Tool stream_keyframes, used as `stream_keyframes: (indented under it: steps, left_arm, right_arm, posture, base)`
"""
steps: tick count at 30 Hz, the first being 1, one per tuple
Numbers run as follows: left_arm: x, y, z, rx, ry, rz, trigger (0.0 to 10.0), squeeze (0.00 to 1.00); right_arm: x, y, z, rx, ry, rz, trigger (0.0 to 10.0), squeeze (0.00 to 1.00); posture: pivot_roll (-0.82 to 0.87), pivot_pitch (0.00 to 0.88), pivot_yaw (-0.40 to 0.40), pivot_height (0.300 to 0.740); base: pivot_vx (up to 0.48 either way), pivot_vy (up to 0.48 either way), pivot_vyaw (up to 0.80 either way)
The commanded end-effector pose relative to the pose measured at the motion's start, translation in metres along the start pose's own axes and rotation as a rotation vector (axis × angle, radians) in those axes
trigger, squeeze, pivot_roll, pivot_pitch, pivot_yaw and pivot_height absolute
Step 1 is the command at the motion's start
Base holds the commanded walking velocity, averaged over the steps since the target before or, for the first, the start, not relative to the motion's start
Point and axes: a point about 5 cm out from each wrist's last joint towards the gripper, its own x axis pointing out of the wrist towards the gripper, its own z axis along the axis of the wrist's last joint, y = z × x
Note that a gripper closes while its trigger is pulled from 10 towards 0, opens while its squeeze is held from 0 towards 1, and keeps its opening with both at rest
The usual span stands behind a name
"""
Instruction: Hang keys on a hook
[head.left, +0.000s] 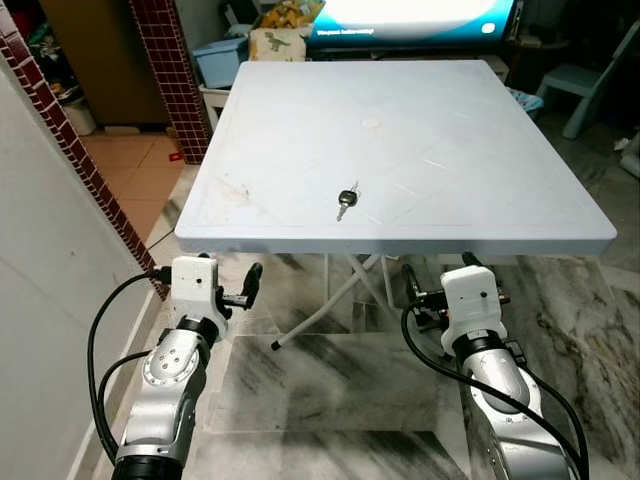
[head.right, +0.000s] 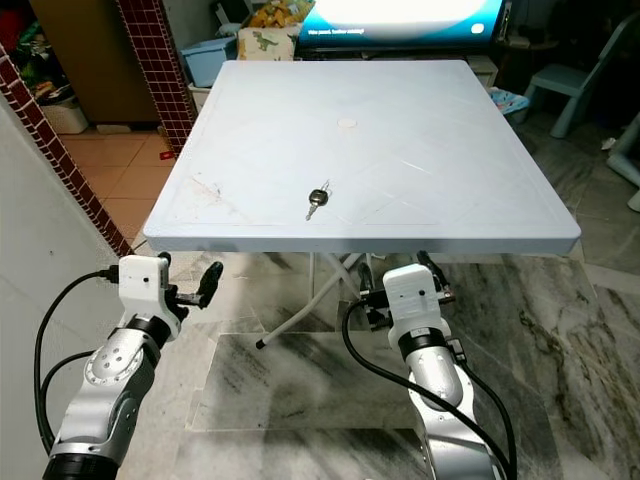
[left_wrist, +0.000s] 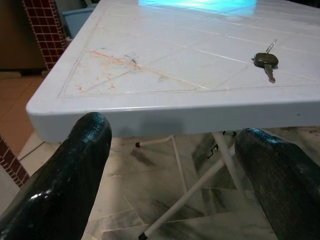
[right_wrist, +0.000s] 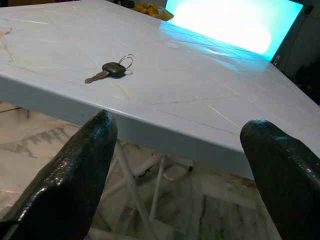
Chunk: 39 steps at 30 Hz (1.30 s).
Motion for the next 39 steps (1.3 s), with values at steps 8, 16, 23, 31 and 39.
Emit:
stream_keyframes:
  steps: [8, 16, 23, 31, 39]
  left_arm:
    - [-0.002, -0.002, 0.003, -0.016, -0.016, -0.05, 10.0, 0.0]
    - [-0.001, -0.004, 0.003, -0.031, -0.01, -0.061, 10.0, 0.0]
    - [0.001, -0.007, 0.003, -0.036, -0.013, -0.073, 10.0, 0.0]
    - [0.002, -0.01, 0.004, -0.045, -0.013, -0.091, 10.0, 0.0]
    - [0.003, -0.013, 0.004, -0.051, -0.009, -0.105, 10.0, 0.0]
  right_arm:
    - [0.003, 0.001, 0.009, 0.032, -0.023, 0.005, 10.0, 0.0]
    - [0.003, 0.004, 0.009, 0.038, -0.02, 0.017, 10.0, 0.0]
    - [0.002, 0.005, 0.01, 0.039, -0.021, 0.025, 10.0, 0.0]
    - [0.003, 0.005, 0.01, 0.037, -0.02, 0.021, 10.0, 0.0]
    - [0.004, 0.001, 0.009, 0.014, -0.015, -0.031, 10.0, 0.0]
  posture:
    - [-0.06, 0.076, 0.05, 0.74]
    - [-0.06, 0.078, 0.049, 0.74]
    - [-0.06, 0.078, 0.049, 0.74]
    - [-0.06, 0.075, 0.049, 0.74]
    - [-0.05, 0.072, 0.05, 0.74]
  base:
    - [0.102, 0.0, 0.0]
    - [0.36, 0.106, 0.0]
    - [0.357, 0.307, 0.0]
    - [0.382, 0.289, 0.0]
    - [0.382, 0.103, 0.0]
